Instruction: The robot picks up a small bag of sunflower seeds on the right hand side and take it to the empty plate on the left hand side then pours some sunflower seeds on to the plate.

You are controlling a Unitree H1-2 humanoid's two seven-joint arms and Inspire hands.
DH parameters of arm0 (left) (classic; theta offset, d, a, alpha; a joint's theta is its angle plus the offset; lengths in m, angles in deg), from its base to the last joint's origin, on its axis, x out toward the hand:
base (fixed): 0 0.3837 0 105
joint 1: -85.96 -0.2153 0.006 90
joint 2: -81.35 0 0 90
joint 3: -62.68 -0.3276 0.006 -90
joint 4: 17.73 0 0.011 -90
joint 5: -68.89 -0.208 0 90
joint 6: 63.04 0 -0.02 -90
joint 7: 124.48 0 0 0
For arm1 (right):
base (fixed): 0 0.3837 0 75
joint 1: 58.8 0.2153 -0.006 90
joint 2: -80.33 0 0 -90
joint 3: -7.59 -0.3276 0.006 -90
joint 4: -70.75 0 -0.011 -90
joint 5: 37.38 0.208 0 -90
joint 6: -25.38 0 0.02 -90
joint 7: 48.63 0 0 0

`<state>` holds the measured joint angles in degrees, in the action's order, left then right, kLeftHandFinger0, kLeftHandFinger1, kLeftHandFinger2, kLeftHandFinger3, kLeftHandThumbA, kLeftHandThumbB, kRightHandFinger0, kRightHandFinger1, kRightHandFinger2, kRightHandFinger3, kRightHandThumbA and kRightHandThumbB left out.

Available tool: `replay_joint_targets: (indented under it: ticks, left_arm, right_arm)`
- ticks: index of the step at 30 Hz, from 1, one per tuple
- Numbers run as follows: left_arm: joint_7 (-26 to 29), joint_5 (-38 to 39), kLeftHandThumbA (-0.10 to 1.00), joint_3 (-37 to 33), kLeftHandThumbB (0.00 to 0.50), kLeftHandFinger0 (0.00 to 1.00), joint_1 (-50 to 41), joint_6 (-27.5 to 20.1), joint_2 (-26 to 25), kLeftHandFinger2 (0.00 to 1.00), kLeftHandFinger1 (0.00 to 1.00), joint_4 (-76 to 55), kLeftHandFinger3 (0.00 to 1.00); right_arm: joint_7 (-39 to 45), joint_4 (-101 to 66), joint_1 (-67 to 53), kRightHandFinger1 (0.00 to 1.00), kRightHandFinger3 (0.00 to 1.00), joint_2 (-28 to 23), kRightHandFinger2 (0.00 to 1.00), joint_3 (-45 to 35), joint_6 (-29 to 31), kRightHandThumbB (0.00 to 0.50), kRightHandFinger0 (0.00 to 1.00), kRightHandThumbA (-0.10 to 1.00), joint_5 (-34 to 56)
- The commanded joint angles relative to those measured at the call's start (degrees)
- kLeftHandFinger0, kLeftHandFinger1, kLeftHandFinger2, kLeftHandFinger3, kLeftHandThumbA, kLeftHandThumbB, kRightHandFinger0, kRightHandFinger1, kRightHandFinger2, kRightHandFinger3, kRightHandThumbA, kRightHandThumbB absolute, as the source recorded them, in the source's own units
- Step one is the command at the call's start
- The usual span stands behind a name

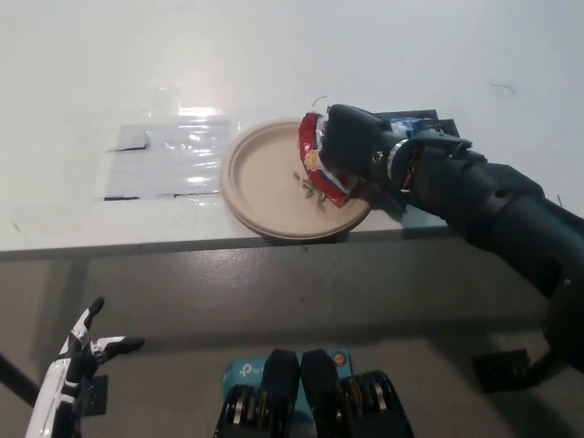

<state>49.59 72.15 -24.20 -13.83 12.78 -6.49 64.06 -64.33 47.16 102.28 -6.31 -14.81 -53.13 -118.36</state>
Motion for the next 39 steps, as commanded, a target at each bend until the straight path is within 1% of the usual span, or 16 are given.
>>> replay_joint_targets:
  ticks: [1,4,6,7,13,15,17,18,19,20,24,28,34,36,37,39]
  left_arm:
    - [-0.44,0.25,1.0,0.39,0.279,0.8,-0.25,-0.13,-0.54,0.61,0.67,-1.8,1.0]
    - [-0.29,0.09,1.0,0.44,0.262,0.8,-0.77,-0.32,-0.39,0.6,0.66,-1.83,1.0]
    - [-0.28,0.25,1.0,0.4,0.276,0.81,-0.96,-0.3,-0.22,0.61,0.66,-1.8,1.0]
    - [-0.29,0.37,1.0,0.42,0.278,0.83,-1.05,0.01,-0.22,0.61,0.67,-1.94,1.0]
    - [-0.3,0.24,1.0,0.43,0.264,0.8,-1.03,-0.67,-0.25,0.61,0.66,-1.51,1.0]
    - [-0.42,0.63,1.0,0.47,0.256,0.79,-1.32,-0.96,-0.25,0.6,0.65,-1.32,1.0]
    - [-0.26,0.43,1.0,0.48,0.27,0.83,-1.71,-1.09,-0.11,0.6,0.66,-1.24,1.0]
    - [-0.26,0.53,1.0,0.48,0.268,0.84,-1.82,-0.9,-0.07,0.6,0.66,-1.29,1.0]
    - [-0.29,0.57,1.0,0.46,0.267,0.85,-1.93,-0.83,-0.07,0.6,0.66,-1.35,1.0]
    - [-0.42,0.79,1.0,0.45,0.258,0.85,-2.3,-0.7,-0.16,0.61,0.66,-1.6,1.0]
    - [-0.33,0.98,1.0,0.6,0.261,0.79,-2.37,-0.75,-0.11,0.61,0.64,-1.46,1.0]
    - [-0.17,0.92,1.0,0.66,0.257,0.79,-2.56,-0.82,0.06,0.61,0.64,-1.39,1.0]
    - [0.38,0.1,1.0,1.0,0.282,0.83,-3.59,-0.94,0.32,0.61,0.64,-1.48,1.0]
    - [0.19,0.58,1.0,1.04,0.282,0.85,-3.67,-0.95,0.3,0.6,0.65,-1.42,1.0]
    - [0.1,0.86,1.0,1.11,0.288,0.87,-3.58,-0.59,0.24,0.6,0.65,-1.42,1.0]
    - [-0.06,1.07,1.0,1.06,0.279,0.87,-3.58,-0.58,0.23,0.6,0.64,-1.51,1.0]
  right_arm:
    - [-1.03,-1.81,0.77,0.0,0.3,-2.04,0.16,-1.28,0.5,0.396,0.0,-0.05,1.56]
    - [-2.29,-2.52,0.07,0.0,0.27,-2.62,0.15,-1.58,0.1,0.409,0.0,0.0,1.53]
    - [-2.48,-2.27,-0.06,0.0,0.27,-2.89,0.14,-2.41,0.16,0.391,0.0,-0.06,2.27]
    - [-2.19,-2.03,-0.2,0.0,0.38,-3.13,0.14,-3.64,0.05,0.382,0.0,-0.1,3.44]
    - [-5.12,1.2,0.61,0.0,0.51,-5.28,0.07,-9.49,-0.19,0.365,0.0,-0.1,7.44]
    - [-7.48,2.07,0.56,0.0,0.4,-6.2,0.0,-11.28,-0.01,0.371,0.0,-0.1,8.33]
    - [-8.05,2.42,0.55,0.0,0.2,-7.44,0.02,-13.29,-0.36,0.373,0.0,-0.1,9.4]
    - [-7.85,2.59,0.69,0.0,0.17,-7.78,0.04,-13.49,-0.37,0.368,0.0,-0.1,9.27]
    - [-8.83,2.45,0.54,0.02,0.11,-8.31,0.11,-14.3,-0.25,0.384,0.0,-0.1,9.75]
    - [-10.34,2.56,0.38,0.01,0.07,-9.05,0.3,-15.11,0.72,0.416,0.0,-0.1,10.47]
    - [-9.19,2.99,0.57,0.05,0.18,-10.93,0.43,-19.32,4.18,0.304,0.0,-0.1,14.49]
    - [-12.01,1.57,0.28,0.0,0.13,-12.52,0.39,-20.76,5.86,0.304,0.0,-0.1,14.35]
    - [-12.32,2.87,-0.58,0.0,0.22,-12.28,0.41,-20.93,6.92,0.309,0.0,-0.1,14.78]
    - [-11.49,3.3,-0.79,0.0,0.3,-12.19,0.29,-20.64,6.11,0.322,0.0,-0.1,14.48]
    - [-11.92,3.53,-0.87,0.0,0.26,-12.08,0.27,-20.46,5.32,0.34,0.0,-0.1,14.15]
    - [-16.14,4.12,-0.95,0.0,0.12,-12.21,0.27,-16.87,1.92,0.304,0.0,-0.1,9.75]
